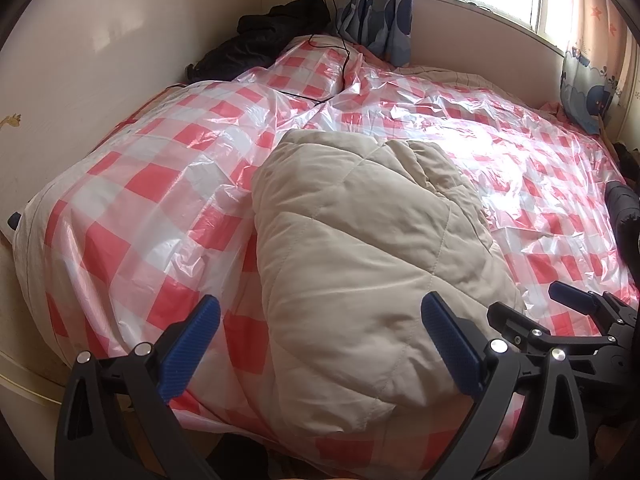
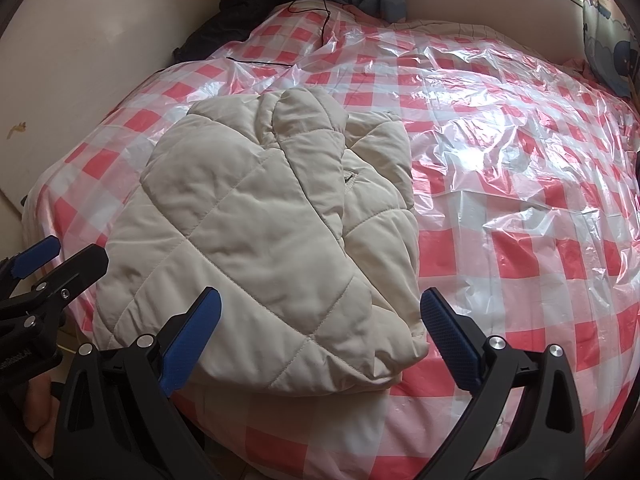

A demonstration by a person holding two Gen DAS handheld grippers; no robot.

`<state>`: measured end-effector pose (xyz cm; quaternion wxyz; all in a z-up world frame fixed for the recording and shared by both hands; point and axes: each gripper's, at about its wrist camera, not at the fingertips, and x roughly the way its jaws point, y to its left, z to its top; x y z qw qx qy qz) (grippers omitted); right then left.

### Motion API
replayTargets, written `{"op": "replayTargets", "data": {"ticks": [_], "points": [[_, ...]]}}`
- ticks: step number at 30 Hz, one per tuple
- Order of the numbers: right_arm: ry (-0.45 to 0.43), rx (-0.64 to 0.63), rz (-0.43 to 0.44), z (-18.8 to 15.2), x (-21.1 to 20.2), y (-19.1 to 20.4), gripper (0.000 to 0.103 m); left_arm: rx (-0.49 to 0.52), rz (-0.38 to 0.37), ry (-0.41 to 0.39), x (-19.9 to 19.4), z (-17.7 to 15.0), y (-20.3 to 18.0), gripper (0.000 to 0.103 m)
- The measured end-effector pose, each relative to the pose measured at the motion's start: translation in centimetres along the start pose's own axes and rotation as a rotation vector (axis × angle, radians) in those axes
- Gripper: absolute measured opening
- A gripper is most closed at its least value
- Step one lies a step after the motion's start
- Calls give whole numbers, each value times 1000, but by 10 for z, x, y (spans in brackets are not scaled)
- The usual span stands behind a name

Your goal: Fold large clothes

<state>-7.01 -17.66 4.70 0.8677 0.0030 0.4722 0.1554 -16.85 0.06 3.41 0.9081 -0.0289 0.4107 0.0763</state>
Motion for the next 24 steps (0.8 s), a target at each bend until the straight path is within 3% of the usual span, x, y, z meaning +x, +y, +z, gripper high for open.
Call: {"op": "replayTargets", "data": {"ticks": [13,19,24], "points": [[1,1,0,1,0,1,96,-3,5,-5,-1,0,0,96],[1,2,0,1,0,1,96,46,67,-97,-12,-3,-9,96],[1,0,0,1,0,0,96,47,41,-48,-5,1,-8,96]]}}
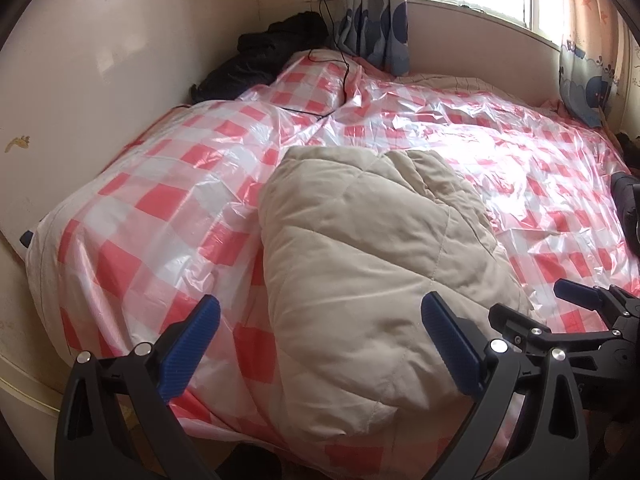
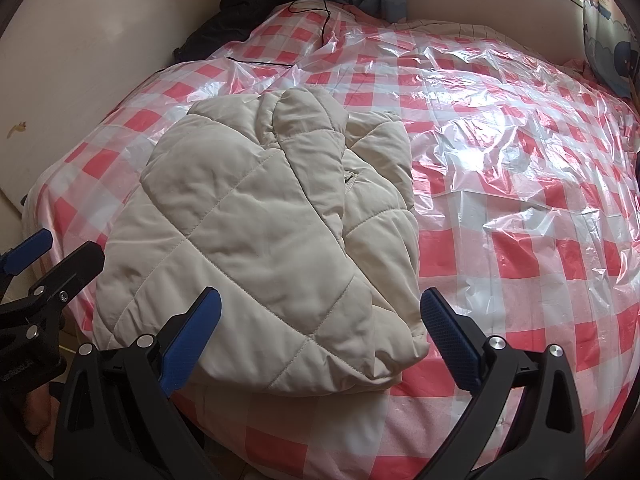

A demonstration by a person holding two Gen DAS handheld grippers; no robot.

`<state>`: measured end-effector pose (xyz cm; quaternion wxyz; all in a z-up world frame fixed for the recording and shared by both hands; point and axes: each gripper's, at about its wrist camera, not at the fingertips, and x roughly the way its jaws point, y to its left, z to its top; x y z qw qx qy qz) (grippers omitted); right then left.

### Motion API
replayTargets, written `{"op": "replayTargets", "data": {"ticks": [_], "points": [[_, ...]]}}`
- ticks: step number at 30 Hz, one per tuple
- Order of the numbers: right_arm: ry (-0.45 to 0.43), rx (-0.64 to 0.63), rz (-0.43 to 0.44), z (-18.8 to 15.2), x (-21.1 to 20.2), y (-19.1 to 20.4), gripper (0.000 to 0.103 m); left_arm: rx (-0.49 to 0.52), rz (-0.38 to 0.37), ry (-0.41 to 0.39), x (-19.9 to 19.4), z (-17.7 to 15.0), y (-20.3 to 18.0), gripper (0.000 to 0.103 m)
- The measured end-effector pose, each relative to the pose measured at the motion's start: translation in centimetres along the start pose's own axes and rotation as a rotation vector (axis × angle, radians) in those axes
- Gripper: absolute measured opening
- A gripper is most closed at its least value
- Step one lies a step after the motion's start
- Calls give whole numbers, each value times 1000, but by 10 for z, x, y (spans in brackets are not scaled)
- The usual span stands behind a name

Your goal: Fold large clothes

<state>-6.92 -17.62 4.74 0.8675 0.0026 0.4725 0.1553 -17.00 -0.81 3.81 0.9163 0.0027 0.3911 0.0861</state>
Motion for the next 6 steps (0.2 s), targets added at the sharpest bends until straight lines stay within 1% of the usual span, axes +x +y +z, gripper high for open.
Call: {"op": "replayTargets", "data": {"ticks": [6], "points": [[0,0,1,0,0,1,96,-7,-8,8,0,1,2,96]]}}
